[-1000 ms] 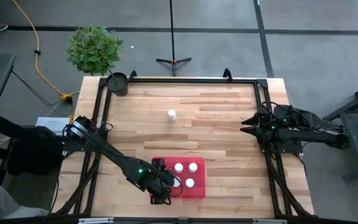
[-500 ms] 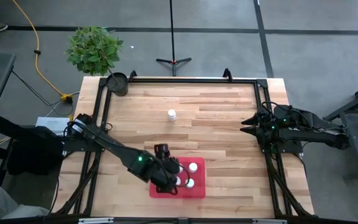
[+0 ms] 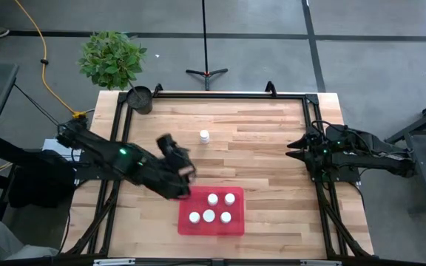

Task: Pick and place pill bottles into a basket
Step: Put the white pill bottle into the bin

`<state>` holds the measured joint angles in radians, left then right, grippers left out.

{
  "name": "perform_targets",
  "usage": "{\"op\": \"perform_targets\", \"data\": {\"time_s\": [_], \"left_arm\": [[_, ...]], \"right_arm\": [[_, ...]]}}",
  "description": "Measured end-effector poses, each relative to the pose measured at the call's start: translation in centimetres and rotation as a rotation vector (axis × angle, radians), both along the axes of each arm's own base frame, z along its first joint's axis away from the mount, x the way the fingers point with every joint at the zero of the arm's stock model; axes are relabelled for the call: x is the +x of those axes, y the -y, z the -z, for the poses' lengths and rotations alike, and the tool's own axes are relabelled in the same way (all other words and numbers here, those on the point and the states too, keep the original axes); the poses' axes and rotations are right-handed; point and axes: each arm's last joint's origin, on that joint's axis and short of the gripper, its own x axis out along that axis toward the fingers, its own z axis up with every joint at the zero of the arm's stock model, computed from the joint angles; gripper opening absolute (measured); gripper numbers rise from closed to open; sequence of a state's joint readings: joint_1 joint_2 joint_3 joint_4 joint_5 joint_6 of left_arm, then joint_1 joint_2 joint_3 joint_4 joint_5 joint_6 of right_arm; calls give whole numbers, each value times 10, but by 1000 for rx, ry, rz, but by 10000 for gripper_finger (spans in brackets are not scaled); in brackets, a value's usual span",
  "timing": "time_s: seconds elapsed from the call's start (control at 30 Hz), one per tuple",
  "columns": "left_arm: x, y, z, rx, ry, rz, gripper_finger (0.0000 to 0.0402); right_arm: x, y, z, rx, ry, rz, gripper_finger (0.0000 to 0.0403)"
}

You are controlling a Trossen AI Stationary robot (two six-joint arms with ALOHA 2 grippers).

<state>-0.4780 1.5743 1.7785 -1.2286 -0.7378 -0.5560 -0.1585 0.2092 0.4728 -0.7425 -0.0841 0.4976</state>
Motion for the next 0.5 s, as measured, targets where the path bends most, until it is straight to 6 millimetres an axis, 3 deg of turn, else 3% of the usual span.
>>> {"op": "perform_targets", "data": {"time_s": [0.23,0.5], "left_arm": [[-51,-30,-27,19,181,-116,331],[-90,-54,-29,5,366,-229,330]], "right_arm": [[0,0,0,0,1,0,199],[0,0,0,-1,2,0,199]]}}
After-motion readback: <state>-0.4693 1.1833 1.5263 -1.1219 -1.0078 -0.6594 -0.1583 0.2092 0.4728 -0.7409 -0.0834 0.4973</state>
